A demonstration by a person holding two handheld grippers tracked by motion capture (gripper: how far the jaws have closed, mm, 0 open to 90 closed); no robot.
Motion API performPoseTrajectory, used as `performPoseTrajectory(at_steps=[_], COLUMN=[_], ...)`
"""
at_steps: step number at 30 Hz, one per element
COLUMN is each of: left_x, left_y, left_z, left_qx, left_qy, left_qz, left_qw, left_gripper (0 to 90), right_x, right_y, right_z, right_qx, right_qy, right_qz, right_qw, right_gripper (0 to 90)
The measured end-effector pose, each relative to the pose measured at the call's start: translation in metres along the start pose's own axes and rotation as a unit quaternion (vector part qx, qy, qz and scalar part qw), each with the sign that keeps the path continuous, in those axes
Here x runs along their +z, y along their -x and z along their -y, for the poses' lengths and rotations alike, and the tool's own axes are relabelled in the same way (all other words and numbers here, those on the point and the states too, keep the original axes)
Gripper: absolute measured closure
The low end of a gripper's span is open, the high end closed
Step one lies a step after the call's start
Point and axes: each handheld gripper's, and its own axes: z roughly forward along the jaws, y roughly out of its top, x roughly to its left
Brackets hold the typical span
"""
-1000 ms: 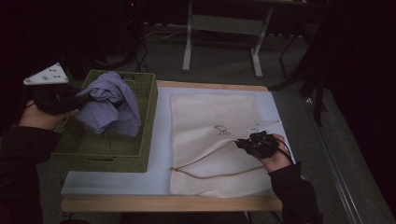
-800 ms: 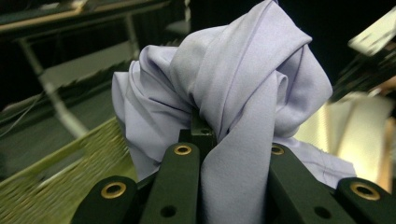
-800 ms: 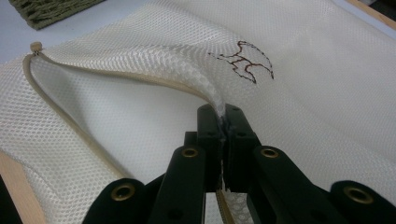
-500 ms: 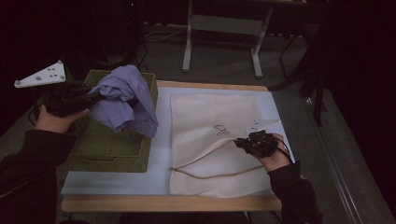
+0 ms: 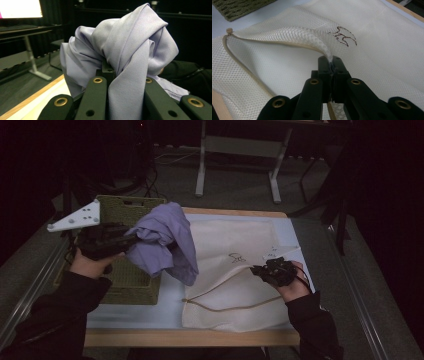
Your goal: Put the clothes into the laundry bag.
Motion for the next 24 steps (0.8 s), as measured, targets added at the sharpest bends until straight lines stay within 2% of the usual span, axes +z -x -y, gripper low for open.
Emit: performPoseTrajectory(at_steps=[3, 4, 15, 21, 22, 24], left_x=[0.012, 0.015, 0.055, 0.071, 0.074, 0.081], left_y=[0.009, 0.011, 0.041, 0.055, 0.056, 0.061], left_z=[-0.001, -0.001, 0.005, 0.006, 0.006, 0.006], left_qx=[0.002, -0.003, -0.001, -0.004, -0.009, -0.005], left_qy=[-0.004, -0.005, -0.041, -0.024, -0.021, -0.021], left_qz=[0.016, 0.018, 0.043, 0.062, 0.070, 0.073], left_qw=[0.9999, 0.9998, 0.9982, 0.9978, 0.9973, 0.9971], left_gripper=[84.0, 84.0, 84.0, 84.0, 83.9, 83.9], right_x=[0.000, 0.000, 0.000, 0.001, 0.001, 0.001], right_y=[0.001, 0.001, 0.002, 0.001, 0.002, 0.001], right_z=[0.000, 0.000, -0.003, -0.004, -0.003, -0.003], right_qx=[0.001, 0.001, 0.003, 0.006, 0.008, 0.008], right_qy=[0.002, 0.003, 0.006, 0.008, 0.008, 0.006], right_qz=[-0.001, -0.002, 0.001, 0.000, -0.001, 0.000], right_qw=[1.0000, 1.0000, 1.0000, 0.9999, 0.9999, 1.0000], right_gripper=[87.6, 87.5, 87.6, 87.5, 87.5, 87.5])
